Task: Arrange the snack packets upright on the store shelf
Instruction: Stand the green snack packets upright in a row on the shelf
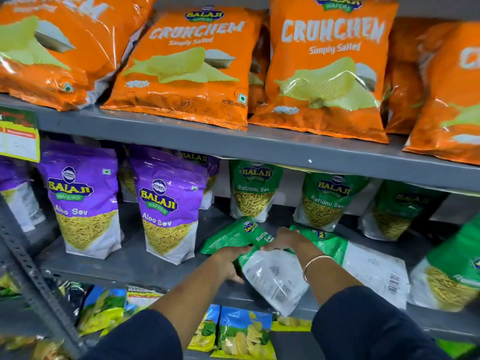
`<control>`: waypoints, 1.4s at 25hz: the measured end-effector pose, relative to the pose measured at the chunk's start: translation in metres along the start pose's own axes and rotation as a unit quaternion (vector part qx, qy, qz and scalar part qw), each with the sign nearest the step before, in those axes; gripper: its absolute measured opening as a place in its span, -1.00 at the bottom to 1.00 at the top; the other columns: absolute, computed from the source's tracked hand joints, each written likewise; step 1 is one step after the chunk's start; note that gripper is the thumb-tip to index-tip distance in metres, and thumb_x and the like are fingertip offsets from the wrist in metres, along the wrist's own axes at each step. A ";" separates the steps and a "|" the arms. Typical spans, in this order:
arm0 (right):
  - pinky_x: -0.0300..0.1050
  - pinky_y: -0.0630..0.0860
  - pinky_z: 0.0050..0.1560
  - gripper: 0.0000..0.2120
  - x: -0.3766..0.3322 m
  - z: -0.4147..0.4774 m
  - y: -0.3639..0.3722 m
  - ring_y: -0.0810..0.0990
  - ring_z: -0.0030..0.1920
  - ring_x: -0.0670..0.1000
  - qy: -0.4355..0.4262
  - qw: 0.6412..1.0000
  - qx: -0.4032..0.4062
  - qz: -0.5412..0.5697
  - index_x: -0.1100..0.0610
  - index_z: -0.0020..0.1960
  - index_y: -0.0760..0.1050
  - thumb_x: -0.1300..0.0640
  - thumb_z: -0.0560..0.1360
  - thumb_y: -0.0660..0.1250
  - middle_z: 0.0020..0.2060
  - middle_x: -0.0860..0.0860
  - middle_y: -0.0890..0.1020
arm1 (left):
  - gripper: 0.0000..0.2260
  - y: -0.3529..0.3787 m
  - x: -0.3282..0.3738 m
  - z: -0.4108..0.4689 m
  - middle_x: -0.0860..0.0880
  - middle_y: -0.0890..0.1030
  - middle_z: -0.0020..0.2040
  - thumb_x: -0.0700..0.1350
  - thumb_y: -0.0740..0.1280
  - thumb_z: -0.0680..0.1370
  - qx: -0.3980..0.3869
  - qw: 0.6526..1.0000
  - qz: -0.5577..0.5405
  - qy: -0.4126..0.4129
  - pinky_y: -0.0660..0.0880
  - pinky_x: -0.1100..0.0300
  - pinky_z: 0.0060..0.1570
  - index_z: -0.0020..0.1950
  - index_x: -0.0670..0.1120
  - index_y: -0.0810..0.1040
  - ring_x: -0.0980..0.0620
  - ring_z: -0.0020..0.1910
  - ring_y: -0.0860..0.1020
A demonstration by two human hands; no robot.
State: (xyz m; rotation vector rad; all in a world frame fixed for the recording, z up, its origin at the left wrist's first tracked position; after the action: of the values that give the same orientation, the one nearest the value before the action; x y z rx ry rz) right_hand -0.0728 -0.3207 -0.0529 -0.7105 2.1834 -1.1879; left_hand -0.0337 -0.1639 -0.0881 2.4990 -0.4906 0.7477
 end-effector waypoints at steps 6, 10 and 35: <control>-0.17 0.44 -0.22 -0.58 0.003 -0.007 0.000 0.56 -0.13 0.08 -0.019 0.997 -0.013 0.071 0.20 -0.17 0.49 -0.17 0.34 0.44 -0.18 0.11 0.56 | -0.82 0.006 -0.006 -0.005 -0.19 0.55 -0.16 -0.38 0.35 0.43 -0.002 0.997 -0.009 0.075 0.51 -0.19 0.00 -0.01 -0.24 0.48 -0.09 -0.25 0.55; -0.11 0.48 -0.01 -0.54 0.014 -0.026 -0.020 0.57 0.02 0.07 -0.021 0.974 0.007 0.226 0.24 0.06 0.52 -0.04 0.32 0.51 -0.07 0.07 0.54 | -0.49 0.012 0.025 -0.026 -0.18 0.58 -0.03 -0.55 0.37 0.29 0.024 0.961 0.026 0.273 0.54 -0.09 -0.05 0.18 -0.22 0.41 -0.11 -0.11 0.58; 0.03 0.17 0.47 0.11 -0.019 -0.043 0.024 0.13 0.48 0.17 -0.106 0.943 0.013 0.315 0.01 0.54 -0.09 0.05 0.24 0.58 0.44 0.17 0.11 | -0.81 -0.021 0.085 -0.037 -0.07 0.54 -0.13 -0.42 0.23 0.47 0.012 0.882 0.324 0.341 0.41 0.30 -0.08 0.05 -0.32 0.53 -0.03 0.05 0.45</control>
State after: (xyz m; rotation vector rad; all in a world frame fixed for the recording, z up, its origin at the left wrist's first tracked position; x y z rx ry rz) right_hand -0.0937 -0.2721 -0.0499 -0.0895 1.9801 -0.7592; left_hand 0.0273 -0.1429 -0.0182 1.8639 -1.0457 1.7950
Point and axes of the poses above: each hand's wrist, its own z-axis towards the middle knuckle, its own y-axis out of the palm, x = y × z, the point moved 4 cm from there along z, towards the middle knuckle
